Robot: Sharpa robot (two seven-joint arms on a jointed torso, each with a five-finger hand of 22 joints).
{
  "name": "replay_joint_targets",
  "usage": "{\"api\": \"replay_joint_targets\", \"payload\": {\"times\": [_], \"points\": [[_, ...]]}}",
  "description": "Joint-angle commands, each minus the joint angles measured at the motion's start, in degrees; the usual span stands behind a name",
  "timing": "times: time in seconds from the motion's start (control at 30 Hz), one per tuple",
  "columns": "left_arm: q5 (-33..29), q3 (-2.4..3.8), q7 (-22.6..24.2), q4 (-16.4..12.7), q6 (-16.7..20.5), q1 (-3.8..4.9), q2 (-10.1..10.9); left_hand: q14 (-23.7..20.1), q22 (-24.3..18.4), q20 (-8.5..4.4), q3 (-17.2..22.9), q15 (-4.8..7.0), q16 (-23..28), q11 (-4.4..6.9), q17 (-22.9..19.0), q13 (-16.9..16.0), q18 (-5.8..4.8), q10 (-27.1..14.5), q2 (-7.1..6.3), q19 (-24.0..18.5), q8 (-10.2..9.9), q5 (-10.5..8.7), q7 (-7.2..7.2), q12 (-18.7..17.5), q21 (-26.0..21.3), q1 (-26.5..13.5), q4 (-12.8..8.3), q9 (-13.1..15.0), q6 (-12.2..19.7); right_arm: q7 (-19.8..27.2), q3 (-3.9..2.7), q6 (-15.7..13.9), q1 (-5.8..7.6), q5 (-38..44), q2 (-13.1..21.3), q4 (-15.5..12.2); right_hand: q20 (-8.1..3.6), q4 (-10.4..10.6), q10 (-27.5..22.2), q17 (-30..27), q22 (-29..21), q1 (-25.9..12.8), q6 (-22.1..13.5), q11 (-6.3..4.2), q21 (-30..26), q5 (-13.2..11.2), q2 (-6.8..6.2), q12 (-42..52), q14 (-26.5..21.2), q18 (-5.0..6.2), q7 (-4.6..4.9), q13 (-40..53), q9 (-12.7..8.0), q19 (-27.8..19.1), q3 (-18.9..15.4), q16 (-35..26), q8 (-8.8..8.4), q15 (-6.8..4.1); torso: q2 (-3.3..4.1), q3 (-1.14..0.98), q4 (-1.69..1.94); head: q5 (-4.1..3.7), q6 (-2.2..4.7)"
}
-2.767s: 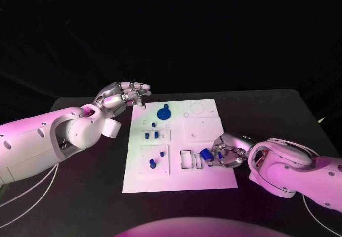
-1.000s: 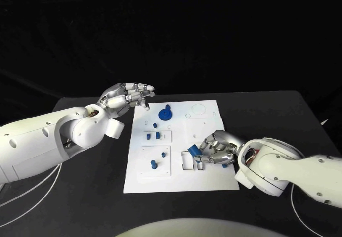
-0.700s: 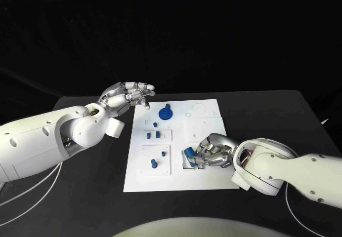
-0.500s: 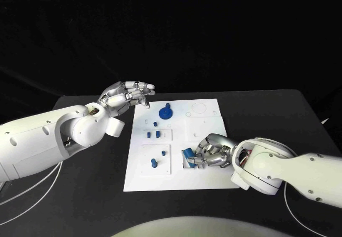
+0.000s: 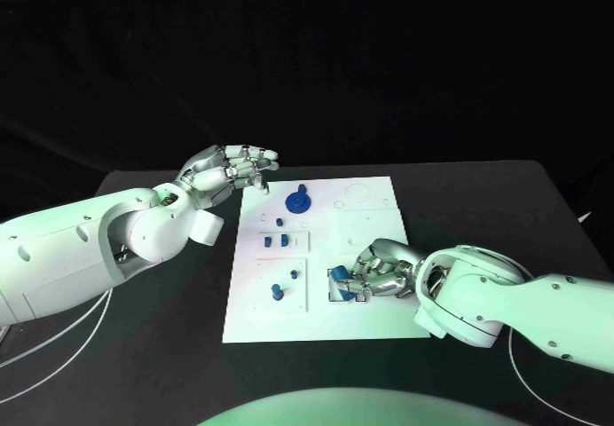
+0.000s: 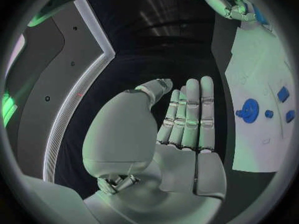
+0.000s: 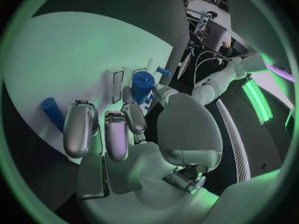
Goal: Assemble the parts on the task board
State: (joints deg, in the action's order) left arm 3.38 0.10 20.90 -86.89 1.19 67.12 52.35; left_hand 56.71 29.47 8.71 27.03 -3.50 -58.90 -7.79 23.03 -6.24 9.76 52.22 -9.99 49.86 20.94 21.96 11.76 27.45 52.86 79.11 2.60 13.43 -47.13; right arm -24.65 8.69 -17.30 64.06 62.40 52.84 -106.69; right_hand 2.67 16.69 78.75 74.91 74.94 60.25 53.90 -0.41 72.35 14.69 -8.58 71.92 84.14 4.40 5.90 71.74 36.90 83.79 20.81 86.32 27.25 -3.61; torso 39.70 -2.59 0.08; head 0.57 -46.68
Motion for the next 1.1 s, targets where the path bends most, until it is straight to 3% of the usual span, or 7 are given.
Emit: {"api": "replay_joint_targets", "payload": {"times": [0.03, 0.2, 0.3, 0.37, 0.67, 0.87, 1.1], "points": [[0.0, 0.02, 0.31, -0.18, -1.05, 0.01, -0.03, -0.09, -0.05, 0.2, 0.09, -0.13, 0.19, -0.14, -0.08, 0.09, 0.81, -0.01, 0.45, 0.19, 0.14, 0.09, -0.13, -0.28, -0.22, -0.01, -0.27, 0.07, -0.32, -0.93, 0.0, 0.18, -0.15, 2.87, -0.33, 0.39, -0.42, 0.0, 0.49, 4.37, 8.2, -1.57, 2.01, 0.01, -0.31, -1.14, -0.11, 0.1, 3.89, -0.77, -2.11, 0.14, -0.05, -0.16, -1.38, 0.24, -0.08, -0.42, -0.02, -0.03, 0.0, 0.06, 0.02], [0.0, 0.02, 0.26, -0.2, -0.97, 0.01, 0.02, -0.09, -0.05, 0.19, 0.09, -0.12, 0.2, -0.15, -0.08, 0.1, 0.81, -0.01, 0.45, 0.2, 0.08, 0.11, -0.09, -0.29, -0.22, -0.03, -0.3, 0.05, -0.22, -0.94, 0.0, 0.24, -0.27, 3.41, -0.62, 0.68, -0.5, 0.03, 0.45, 4.3, 8.25, -3.77, 1.88, -0.09, -0.69, -7.66, -0.56, -0.26, 3.87, -0.73, -2.24, 0.33, 0.31, -0.19, -5.54, 0.18, 0.24, -0.51, -0.02, -0.02, -0.03, 0.17, 0.03], [0.0, 0.02, 0.24, -0.21, -0.94, 0.01, 0.05, -0.09, -0.05, 0.18, 0.11, -0.12, 0.21, -0.17, -0.09, 0.11, 0.81, -0.02, 0.48, 0.21, 0.0, 0.13, -0.04, -0.3, -0.21, -0.02, -0.32, 0.02, -0.1, -0.77, 0.0, 0.19, -0.31, 3.54, -0.71, 0.76, -0.51, 0.09, 0.41, 4.2, 8.31, -4.48, 1.72, -0.05, -0.84, -10.78, -0.15, -0.52, 3.85, -0.72, -2.27, 0.41, 0.5, -0.17, -7.96, 0.12, 0.4, -0.52, -0.03, 0.01, -0.04, 0.19, 0.04], [0.0, 0.02, 0.23, -0.21, -0.93, 0.01, 0.05, -0.09, -0.05, 0.18, 0.11, -0.12, 0.21, -0.17, -0.09, 0.11, 0.81, -0.02, 0.48, 0.21, 0.0, 0.13, -0.04, -0.3, -0.21, -0.02, -0.32, 0.02, -0.1, -0.67, 0.0, 0.09, -0.33, 3.58, -0.75, 0.77, -0.5, 0.1, 0.39, 4.21, 8.33, -4.81, 1.65, -0.05, -0.91, -11.45, -0.08, -0.6, 3.85, -0.72, -2.24, 0.44, 0.55, -0.17, -8.95, 0.12, 0.44, -0.5, -0.02, 0.01, -0.03, 0.19, 0.04], [0.0, 0.02, 0.17, -0.2, -0.99, 0.01, 0.09, -0.09, -0.05, 0.18, 0.11, -0.12, 0.21, -0.17, -0.09, 0.11, 0.81, -0.02, 0.48, 0.21, 0.0, 0.13, -0.04, -0.3, -0.21, -0.02, -0.32, 0.02, -0.1, 0.05, 0.0, -1.45, -0.46, 4.83, -0.61, 0.53, -0.49, 0.11, 0.37, 4.35, 8.42, -5.76, 1.55, -0.05, -0.91, -11.65, 0.63, -0.77, 3.88, -0.74, -2.22, 0.5, 0.67, -0.11, -11.15, 0.15, 0.56, -0.48, -0.04, -0.01, -0.01, 0.12, 0.12], [0.0, 0.02, 0.14, -0.23, -0.97, 0.01, 0.19, -0.09, -0.05, 0.18, 0.11, -0.12, 0.21, -0.17, -0.09, 0.11, 0.81, -0.02, 0.48, 0.21, 0.0, 0.13, -0.04, -0.3, -0.21, -0.02, -0.32, 0.02, -0.1, 2.08, 0.0, -2.63, -0.53, 6.19, 0.25, -0.69, -0.68, -0.35, 1.96, 5.55, 8.85, 0.73, 2.04, -0.38, -0.36, -8.07, 1.62, 1.46, 4.11, -0.85, -2.6, 2.87, 1.09, 0.23, -12.46, 0.56, 1.39, -0.73, -0.03, -0.05, 0.01, 0.08, 0.07], [0.0, 0.02, 0.0, -0.19, -1.03, 0.01, 0.27, -0.09, -0.05, 0.18, 0.11, -0.12, 0.21, -0.17, -0.09, 0.11, 0.81, -0.02, 0.48, 0.21, 0.0, 0.13, -0.04, -0.3, -0.21, -0.02, -0.32, 0.02, -0.1, 3.85, 0.0, -2.54, -0.56, 7.29, 1.58, -2.35, -0.88, -0.45, 3.36, 6.73, 9.26, 4.08, 2.71, -0.74, 0.43, -8.15, 1.41, 3.7, 4.32, -1.02, -3.0, 5.03, 1.43, 0.59, -13.08, 0.95, 2.32, -1.0, -0.05, -0.04, -0.04, 0.2, -0.07]]}}
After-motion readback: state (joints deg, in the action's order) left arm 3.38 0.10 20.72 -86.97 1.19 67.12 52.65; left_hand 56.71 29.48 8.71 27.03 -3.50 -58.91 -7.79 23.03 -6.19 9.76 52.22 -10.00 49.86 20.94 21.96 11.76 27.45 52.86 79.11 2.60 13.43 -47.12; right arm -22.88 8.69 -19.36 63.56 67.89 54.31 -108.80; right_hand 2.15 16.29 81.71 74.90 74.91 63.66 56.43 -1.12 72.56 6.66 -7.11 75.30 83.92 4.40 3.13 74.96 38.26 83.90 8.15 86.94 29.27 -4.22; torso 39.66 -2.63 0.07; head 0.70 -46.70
